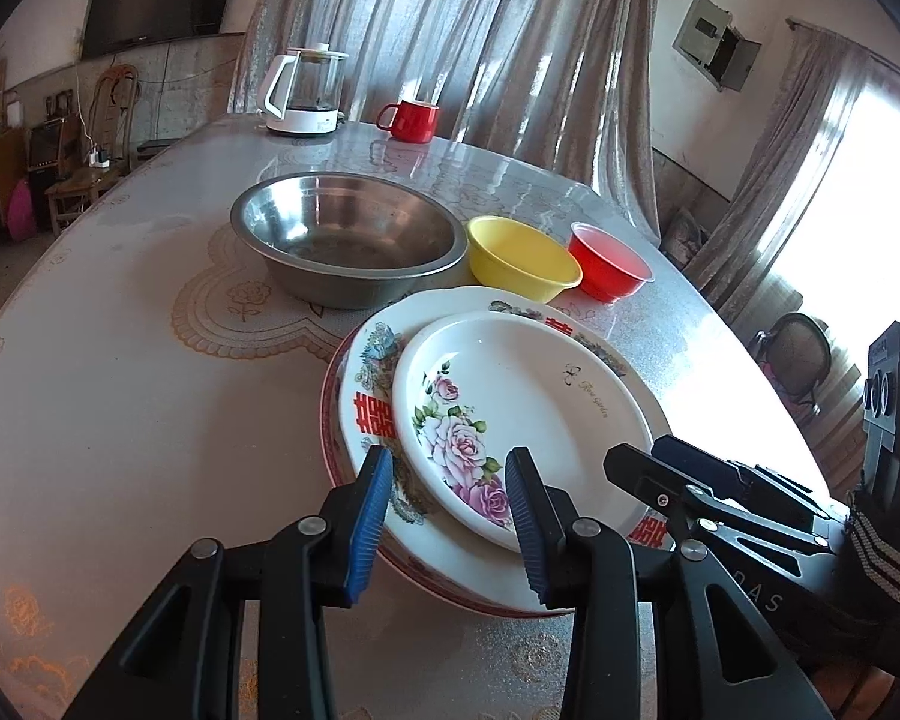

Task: Organize plates and bowls
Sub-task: 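Set the pink-rose plate flat on the stack and open both grippers, then withdraw both grippers from the plate stack toward the steel basin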

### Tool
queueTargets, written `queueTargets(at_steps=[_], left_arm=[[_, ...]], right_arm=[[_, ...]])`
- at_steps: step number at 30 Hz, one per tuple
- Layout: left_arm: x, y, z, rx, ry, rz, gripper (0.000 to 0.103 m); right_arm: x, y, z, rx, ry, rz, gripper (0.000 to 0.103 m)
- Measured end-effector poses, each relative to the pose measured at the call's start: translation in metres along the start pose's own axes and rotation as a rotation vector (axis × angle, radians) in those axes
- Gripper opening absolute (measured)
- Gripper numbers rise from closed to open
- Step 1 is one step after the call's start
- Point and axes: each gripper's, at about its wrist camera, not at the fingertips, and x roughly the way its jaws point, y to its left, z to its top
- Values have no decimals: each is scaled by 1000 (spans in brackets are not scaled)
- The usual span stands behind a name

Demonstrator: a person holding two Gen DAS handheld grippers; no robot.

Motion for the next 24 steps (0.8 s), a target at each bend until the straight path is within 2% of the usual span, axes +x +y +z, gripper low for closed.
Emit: queueTargets(at_steps=[14,22,24], left_arm=[[-2,4,-4,1,2,37,40],[2,11,-8,-13,14,63,40],[2,14,-9,-25,14,70,40]], right_arm=[[-1,3,-1,-23,-9,-21,44],[-2,-9,2,23,-12,16,44],[-2,-18,4,46,-22,-12,44]])
